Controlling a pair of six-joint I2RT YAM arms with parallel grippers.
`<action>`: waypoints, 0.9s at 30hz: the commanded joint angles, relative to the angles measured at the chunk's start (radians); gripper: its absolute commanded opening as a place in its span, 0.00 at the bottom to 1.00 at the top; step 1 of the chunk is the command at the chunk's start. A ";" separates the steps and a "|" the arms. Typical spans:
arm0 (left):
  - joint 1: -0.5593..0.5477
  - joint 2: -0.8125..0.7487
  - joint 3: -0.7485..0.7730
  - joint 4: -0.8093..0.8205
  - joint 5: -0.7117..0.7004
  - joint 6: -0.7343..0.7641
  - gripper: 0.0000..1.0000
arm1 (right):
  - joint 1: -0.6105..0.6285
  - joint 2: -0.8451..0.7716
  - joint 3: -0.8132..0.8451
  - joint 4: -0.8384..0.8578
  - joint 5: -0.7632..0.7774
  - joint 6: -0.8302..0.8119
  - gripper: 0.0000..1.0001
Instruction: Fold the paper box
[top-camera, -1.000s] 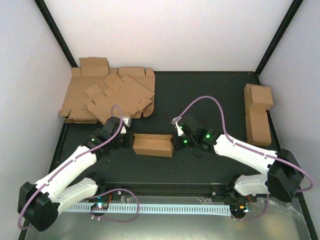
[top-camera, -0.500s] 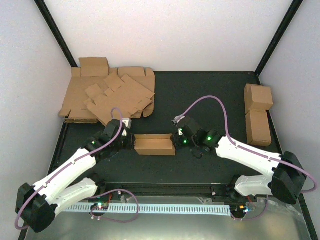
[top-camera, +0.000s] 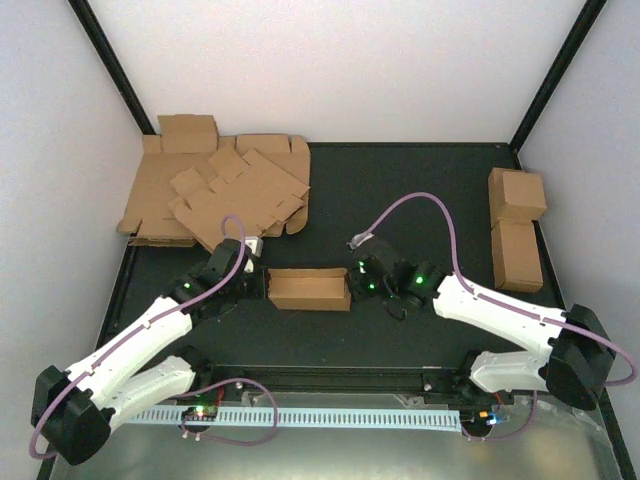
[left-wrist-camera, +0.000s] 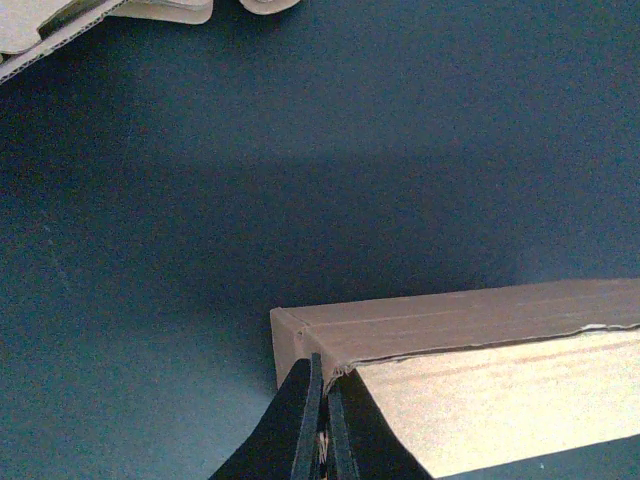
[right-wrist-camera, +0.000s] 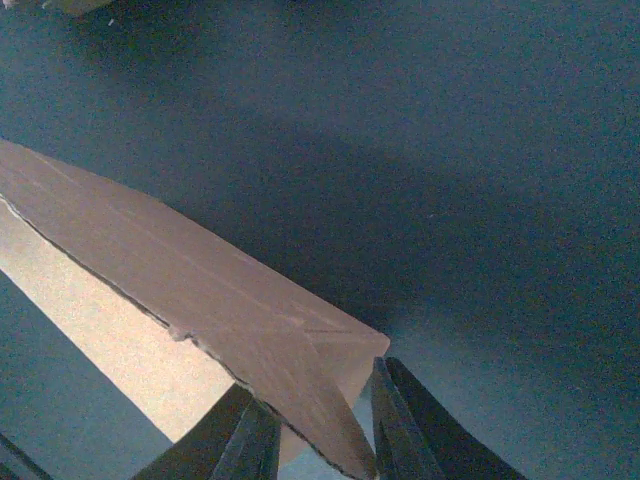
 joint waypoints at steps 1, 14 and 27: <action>-0.006 0.000 0.026 0.016 -0.020 -0.017 0.02 | 0.007 -0.024 0.021 -0.020 0.040 -0.010 0.27; -0.015 0.025 0.033 0.021 -0.020 -0.021 0.02 | 0.044 -0.025 0.065 -0.042 0.046 -0.053 0.28; -0.028 0.055 0.064 0.002 -0.022 -0.045 0.02 | 0.066 0.020 0.074 -0.065 0.059 0.003 0.16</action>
